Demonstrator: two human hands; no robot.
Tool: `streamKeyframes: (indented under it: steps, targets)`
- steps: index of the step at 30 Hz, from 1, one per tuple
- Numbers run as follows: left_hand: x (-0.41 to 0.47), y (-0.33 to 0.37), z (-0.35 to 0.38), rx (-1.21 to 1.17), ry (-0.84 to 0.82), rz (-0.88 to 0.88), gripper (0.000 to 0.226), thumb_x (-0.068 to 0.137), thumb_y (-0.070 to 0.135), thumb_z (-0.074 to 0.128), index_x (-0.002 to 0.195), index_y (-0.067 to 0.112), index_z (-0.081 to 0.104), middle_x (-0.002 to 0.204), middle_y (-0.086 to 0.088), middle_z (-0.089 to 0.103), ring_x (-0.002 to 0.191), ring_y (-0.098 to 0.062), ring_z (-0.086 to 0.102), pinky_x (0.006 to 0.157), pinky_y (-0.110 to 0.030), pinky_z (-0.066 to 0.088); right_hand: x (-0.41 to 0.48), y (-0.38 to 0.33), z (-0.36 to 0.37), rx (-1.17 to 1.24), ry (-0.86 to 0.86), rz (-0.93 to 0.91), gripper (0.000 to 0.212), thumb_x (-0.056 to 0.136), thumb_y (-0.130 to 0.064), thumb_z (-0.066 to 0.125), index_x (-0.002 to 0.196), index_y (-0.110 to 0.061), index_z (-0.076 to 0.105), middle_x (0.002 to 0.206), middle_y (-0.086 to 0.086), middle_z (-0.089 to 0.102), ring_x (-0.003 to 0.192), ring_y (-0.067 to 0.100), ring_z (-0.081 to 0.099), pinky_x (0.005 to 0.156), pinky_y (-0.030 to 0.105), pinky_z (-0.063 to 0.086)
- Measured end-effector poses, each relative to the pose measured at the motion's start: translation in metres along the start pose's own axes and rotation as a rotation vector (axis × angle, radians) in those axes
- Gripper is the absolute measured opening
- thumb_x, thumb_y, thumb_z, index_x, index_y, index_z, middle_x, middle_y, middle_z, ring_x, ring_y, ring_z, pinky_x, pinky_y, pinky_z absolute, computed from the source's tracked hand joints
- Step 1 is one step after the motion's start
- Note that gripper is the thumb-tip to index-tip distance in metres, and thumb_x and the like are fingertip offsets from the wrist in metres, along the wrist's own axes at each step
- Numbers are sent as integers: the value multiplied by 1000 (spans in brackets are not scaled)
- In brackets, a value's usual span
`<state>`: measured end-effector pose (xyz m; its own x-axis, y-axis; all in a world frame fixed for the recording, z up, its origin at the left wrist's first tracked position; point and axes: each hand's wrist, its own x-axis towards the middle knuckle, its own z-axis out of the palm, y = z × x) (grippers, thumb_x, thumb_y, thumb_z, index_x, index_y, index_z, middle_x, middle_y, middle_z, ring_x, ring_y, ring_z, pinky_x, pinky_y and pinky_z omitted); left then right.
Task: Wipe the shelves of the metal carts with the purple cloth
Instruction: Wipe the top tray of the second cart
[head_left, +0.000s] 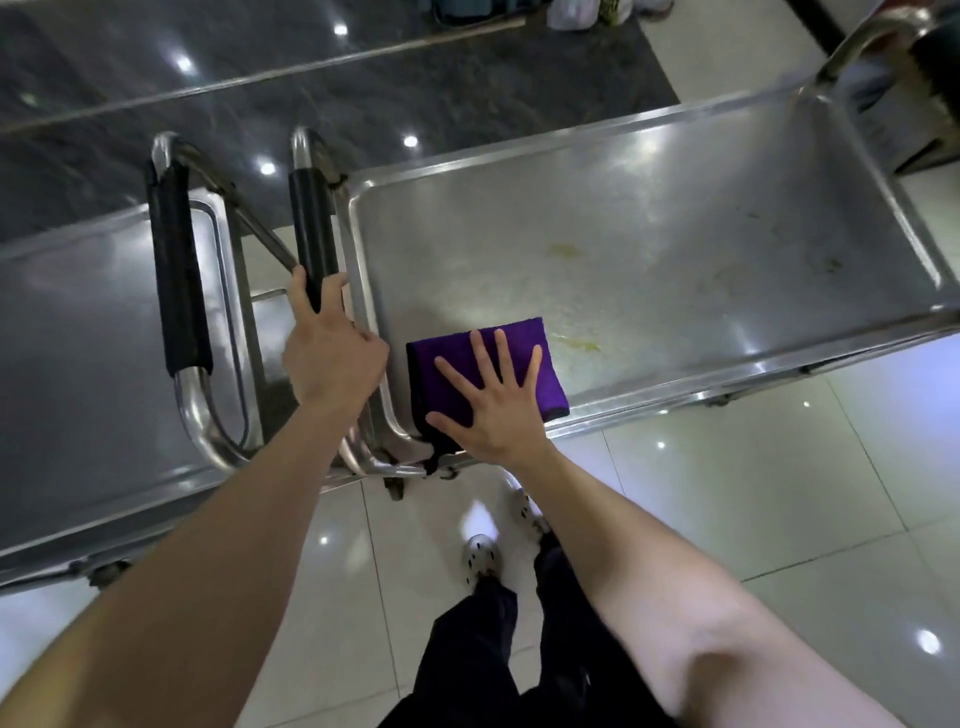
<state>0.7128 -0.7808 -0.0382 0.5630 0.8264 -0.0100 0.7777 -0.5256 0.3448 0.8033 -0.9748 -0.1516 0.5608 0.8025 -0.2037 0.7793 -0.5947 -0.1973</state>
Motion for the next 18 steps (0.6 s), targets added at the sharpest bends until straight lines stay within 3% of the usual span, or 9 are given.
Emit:
streamKeyframes:
  steps: [3,6,15,18]
  targets:
    - [12,0,-3,53,45,0,47,91,18,69,131,32,49,156,-12,34,80,-41,66,76,-53,61,0,3,5,3,-23,-17,77,102,-85,17,170,-52,3,181,3,-16,165,35,-21,123,77,-9]
    - [17,-2,-1,79,94,-19,43,92,18,69,128,32,48,149,-10,35,69,-34,56,67,-47,55,-5,30,3,-12,-23,-36,76,102,-84,19,169,-53,2,181,-2,-16,165,30,-21,125,74,-8]
    - [15,-5,3,-2,40,-7,49,93,12,69,133,31,48,168,-4,25,85,-42,69,79,-56,65,32,152,-37,-88,-83,45,79,99,-89,13,168,-56,-6,181,-3,-17,165,30,-22,124,76,-8]
    - [12,-5,2,-23,50,9,47,96,14,70,136,29,50,169,-3,24,91,-32,66,80,-48,64,89,168,-51,-72,-96,40,81,97,-91,8,167,-55,-8,180,-3,-20,164,31,-25,123,76,-11]
